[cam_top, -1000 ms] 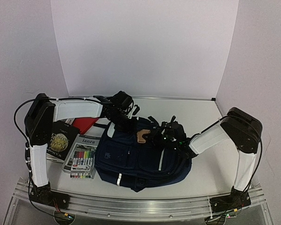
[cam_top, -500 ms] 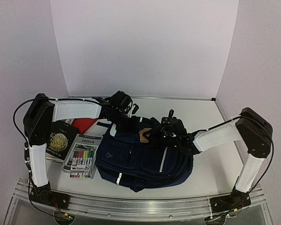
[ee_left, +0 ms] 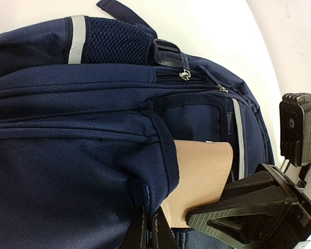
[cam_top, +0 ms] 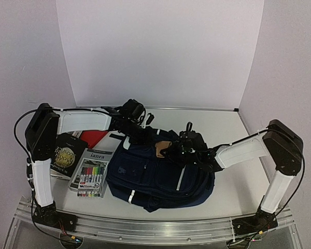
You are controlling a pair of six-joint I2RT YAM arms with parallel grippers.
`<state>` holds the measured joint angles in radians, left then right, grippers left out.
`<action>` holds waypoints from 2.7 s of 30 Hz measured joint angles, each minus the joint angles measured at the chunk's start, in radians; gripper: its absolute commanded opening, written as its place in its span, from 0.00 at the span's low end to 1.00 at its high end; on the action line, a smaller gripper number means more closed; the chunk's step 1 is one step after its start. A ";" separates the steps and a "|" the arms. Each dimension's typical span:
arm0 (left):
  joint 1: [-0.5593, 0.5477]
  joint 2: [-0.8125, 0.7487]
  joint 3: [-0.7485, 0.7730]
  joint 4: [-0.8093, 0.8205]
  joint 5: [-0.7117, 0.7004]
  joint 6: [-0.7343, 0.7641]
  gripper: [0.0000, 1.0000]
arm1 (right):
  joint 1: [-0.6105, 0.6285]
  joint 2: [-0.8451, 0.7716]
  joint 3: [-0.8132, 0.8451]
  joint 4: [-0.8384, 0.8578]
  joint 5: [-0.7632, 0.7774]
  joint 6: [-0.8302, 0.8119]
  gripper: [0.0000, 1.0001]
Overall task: Pack the student bag
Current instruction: Place the personal item in the student bag.
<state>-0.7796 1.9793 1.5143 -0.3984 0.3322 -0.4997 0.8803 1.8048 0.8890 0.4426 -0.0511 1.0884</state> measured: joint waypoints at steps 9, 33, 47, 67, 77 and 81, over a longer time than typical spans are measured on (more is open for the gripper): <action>0.040 0.003 0.000 -0.024 0.029 0.027 0.00 | -0.008 0.116 0.087 0.051 -0.029 0.006 0.00; 0.032 -0.019 0.017 -0.028 0.145 0.108 0.60 | -0.066 0.168 -0.076 0.456 -0.265 0.110 0.00; 0.357 -0.267 -0.192 -0.013 0.050 0.083 0.81 | -0.061 0.168 -0.072 0.426 -0.256 0.095 0.00; 0.367 -0.059 -0.285 0.151 0.267 0.018 0.20 | -0.060 0.205 0.053 0.289 -0.276 0.070 0.00; 0.351 -0.054 -0.285 0.190 0.279 -0.015 0.01 | -0.062 0.269 0.104 0.298 -0.286 0.086 0.11; 0.345 -0.055 -0.286 0.189 0.267 -0.024 0.00 | -0.060 0.238 0.106 0.231 -0.262 0.041 0.26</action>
<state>-0.4347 1.9247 1.2282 -0.2092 0.5990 -0.5235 0.8204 2.0432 0.9947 0.6735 -0.3132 1.1296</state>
